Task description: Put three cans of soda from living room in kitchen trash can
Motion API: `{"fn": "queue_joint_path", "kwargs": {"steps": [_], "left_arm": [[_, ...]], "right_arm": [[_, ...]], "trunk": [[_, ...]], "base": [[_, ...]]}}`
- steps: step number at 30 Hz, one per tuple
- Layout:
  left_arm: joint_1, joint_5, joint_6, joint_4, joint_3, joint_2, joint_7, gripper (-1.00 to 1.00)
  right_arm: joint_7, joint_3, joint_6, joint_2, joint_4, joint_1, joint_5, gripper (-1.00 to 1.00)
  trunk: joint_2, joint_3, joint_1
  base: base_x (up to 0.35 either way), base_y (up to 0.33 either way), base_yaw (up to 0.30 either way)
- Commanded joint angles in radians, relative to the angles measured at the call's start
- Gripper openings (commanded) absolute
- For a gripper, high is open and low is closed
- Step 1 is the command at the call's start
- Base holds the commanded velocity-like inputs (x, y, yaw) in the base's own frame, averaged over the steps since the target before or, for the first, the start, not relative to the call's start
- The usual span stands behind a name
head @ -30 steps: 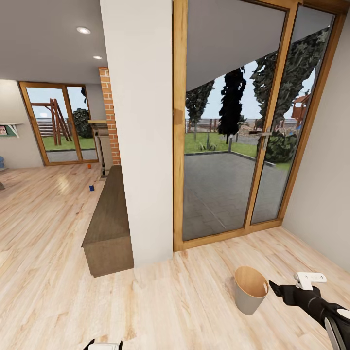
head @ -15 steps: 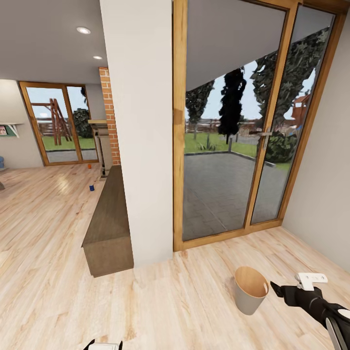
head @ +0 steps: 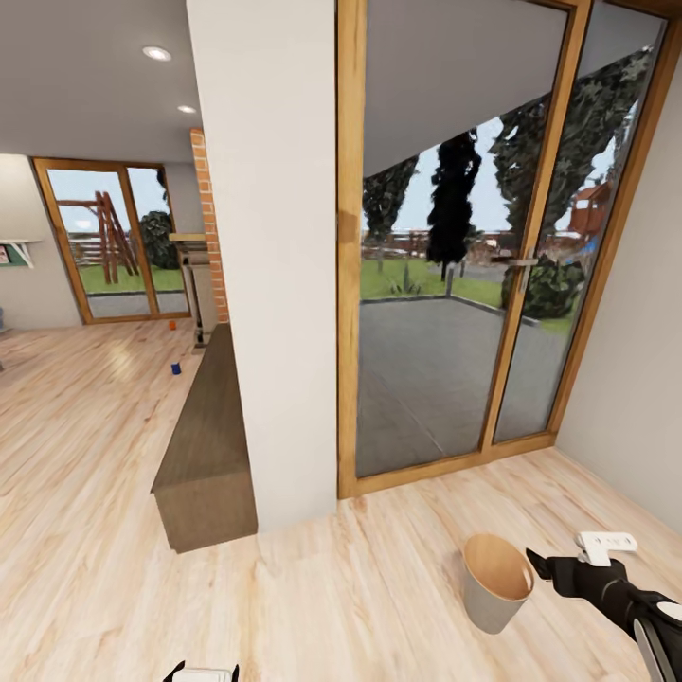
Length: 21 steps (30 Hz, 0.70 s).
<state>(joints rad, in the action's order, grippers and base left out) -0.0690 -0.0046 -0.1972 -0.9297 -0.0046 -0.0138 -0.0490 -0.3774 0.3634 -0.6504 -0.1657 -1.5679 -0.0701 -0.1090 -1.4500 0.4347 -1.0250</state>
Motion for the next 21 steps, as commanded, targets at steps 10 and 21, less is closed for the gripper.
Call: {"fn": "queue_joint_path", "kwargs": {"steps": [10,21], "left_arm": [[0.000,0.004,0.000,0.000,0.001,-0.001,0.000,1.00],[0.000,0.003,-0.001,0.000,0.001,0.000,0.000,1.00]], "right_arm": [[0.000,0.000,0.000,0.000,0.001,0.000,0.001,1.00],[0.000,-0.002,0.000,0.001,0.002,0.000,0.002,1.00]], "trunk": [[0.000,0.000,0.000],[0.000,0.000,0.000]], "base": [[0.205,0.000,0.000],[0.021,0.000,0.000]]}}
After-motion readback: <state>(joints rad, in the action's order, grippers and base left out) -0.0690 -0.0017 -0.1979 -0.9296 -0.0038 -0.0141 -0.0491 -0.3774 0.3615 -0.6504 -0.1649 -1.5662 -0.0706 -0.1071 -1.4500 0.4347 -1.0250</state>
